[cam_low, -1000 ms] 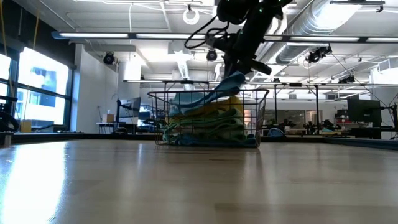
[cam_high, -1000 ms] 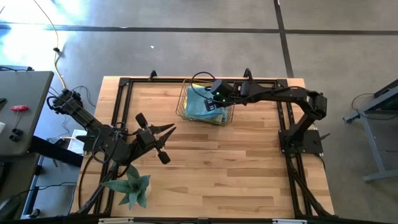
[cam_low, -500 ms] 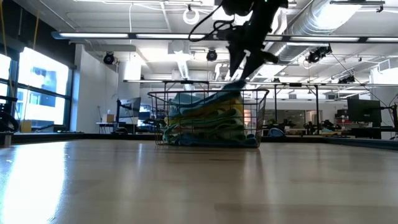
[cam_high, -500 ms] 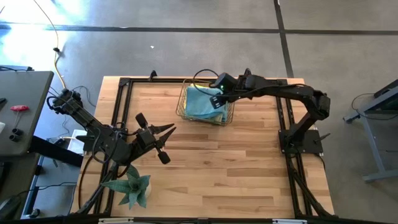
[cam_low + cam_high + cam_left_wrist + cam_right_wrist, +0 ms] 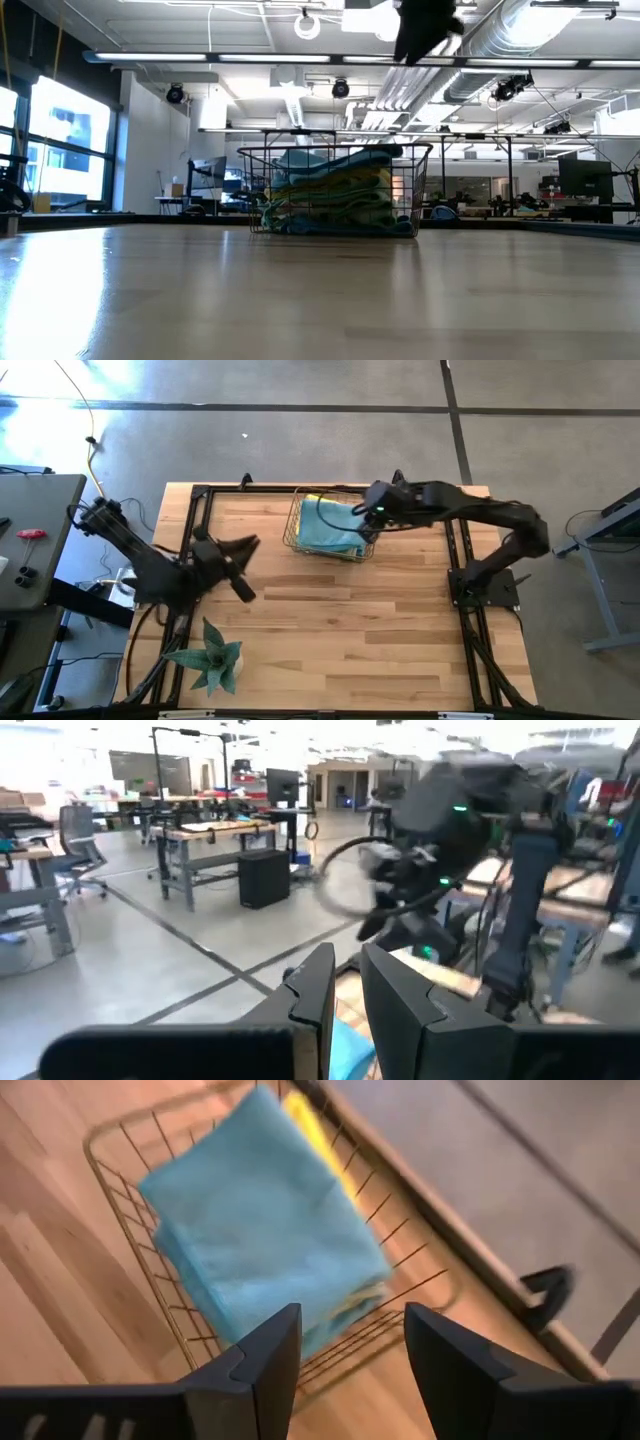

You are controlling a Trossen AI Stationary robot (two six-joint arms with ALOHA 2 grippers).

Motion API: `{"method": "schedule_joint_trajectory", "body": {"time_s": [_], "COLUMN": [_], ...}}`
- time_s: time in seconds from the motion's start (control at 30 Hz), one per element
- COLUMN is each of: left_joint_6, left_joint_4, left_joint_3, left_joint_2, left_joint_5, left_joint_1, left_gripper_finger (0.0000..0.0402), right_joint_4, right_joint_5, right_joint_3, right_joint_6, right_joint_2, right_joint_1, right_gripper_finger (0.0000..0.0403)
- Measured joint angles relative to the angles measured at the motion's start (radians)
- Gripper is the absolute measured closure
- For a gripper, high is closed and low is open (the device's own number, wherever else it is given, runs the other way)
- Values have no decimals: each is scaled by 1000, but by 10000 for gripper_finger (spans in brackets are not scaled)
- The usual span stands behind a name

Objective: Fold microfiber towels
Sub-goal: Return to Home Position

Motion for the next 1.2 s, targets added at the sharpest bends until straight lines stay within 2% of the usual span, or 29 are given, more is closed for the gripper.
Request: {"method": "schedule_joint_trajectory", "body": {"time_s": [0.13, 0.23, 0.43, 0.53, 0.63, 0.87, 1.0, 1.2], "left_joint_6": [9, -3, -178, -255, -318, -332, -332, -332], "left_joint_4": [-35, -134, -382, -491, -549, -600, -610, -613], "left_joint_3": [1, 1, 0, 0, 0, 0, 0, 0], "left_joint_2": [-85, -149, -276, -331, -371, -387, -388, -388], "left_joint_5": [11, 55, 105, 107, 135, 146, 142, 139], "left_joint_1": [-20, -38, -60, -61, -61, -60, -51, -37], "left_gripper_finger": [355, 355, 355, 355, 355, 355, 355, 355], "right_joint_4": [-7, -9, 16, 102, 228, 591, 765, 917], "right_joint_5": [43, 44, 59, 78, 63, 79, 99, 99], "right_joint_3": [0, 0, -38, -184, -396, -878, -1084, -1313], "right_joint_6": [-67, -141, -157, -145, -85, 41, 78, 85], "right_joint_2": [-110, -178, -303, -404, -529, -861, -1050, -1279], "right_joint_1": [40, 78, 150, 195, 238, 324, 328, 328], "right_gripper_finger": [231, 231, 231, 231, 231, 231, 231, 231]}}
